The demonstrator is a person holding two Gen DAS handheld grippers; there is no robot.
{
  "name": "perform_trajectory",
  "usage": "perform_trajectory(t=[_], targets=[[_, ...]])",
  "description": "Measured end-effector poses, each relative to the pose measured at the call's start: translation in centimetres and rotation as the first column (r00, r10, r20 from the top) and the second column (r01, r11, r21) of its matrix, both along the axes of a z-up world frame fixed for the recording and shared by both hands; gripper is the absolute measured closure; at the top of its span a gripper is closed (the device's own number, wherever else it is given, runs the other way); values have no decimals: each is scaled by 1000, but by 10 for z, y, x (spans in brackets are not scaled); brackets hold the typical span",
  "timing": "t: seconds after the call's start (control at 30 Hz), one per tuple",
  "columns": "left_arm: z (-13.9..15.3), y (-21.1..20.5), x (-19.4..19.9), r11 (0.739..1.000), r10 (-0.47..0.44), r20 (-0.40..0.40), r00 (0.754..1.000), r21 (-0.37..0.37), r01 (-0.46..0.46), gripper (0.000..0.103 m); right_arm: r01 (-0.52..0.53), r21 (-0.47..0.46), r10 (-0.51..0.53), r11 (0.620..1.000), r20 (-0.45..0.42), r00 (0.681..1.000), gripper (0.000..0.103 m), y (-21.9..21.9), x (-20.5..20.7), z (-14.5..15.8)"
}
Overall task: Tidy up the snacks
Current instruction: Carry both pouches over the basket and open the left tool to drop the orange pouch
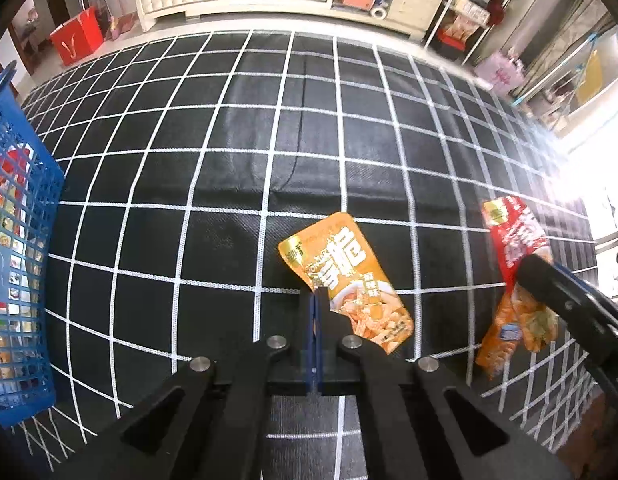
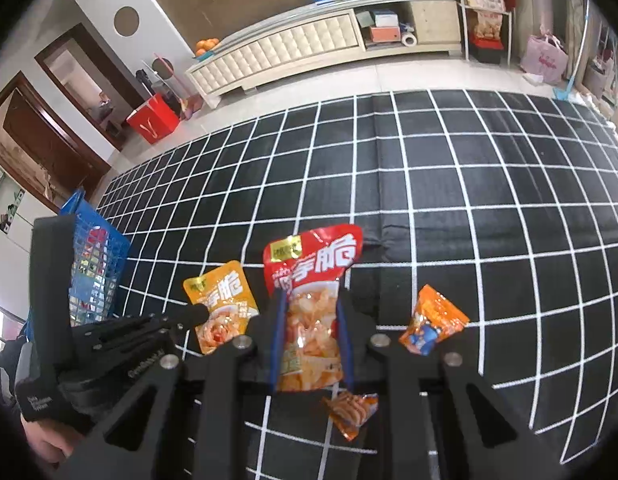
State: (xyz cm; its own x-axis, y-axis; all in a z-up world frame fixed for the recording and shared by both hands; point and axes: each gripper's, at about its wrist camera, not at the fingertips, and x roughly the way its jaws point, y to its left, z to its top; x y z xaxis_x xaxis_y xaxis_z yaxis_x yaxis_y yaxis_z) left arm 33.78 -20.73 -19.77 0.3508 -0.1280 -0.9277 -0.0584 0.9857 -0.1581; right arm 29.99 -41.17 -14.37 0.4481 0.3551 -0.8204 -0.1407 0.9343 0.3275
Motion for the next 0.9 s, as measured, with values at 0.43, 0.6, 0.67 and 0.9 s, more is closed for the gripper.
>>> perform_trajectory(t=[0.43,0.6,0.67,0.9], targets=[[85,31,-35,999,-48,169,985,-17,52,103,-39,-49,41,998,56,998,76,51,-20,47],[123,74,-57,999,-23,226,974,-21,28,103,-79,-70,86,994,104,991,76,91,-31,78],[133,93,-66,999,-12,237,971,-26,19,103,-99,-76,108,992,118,987,76,108,-34,86],[154,176,-96,999,33,257,966,-20,-29,103,-188,-58,195,980,143,970,76,180,-44,101]])
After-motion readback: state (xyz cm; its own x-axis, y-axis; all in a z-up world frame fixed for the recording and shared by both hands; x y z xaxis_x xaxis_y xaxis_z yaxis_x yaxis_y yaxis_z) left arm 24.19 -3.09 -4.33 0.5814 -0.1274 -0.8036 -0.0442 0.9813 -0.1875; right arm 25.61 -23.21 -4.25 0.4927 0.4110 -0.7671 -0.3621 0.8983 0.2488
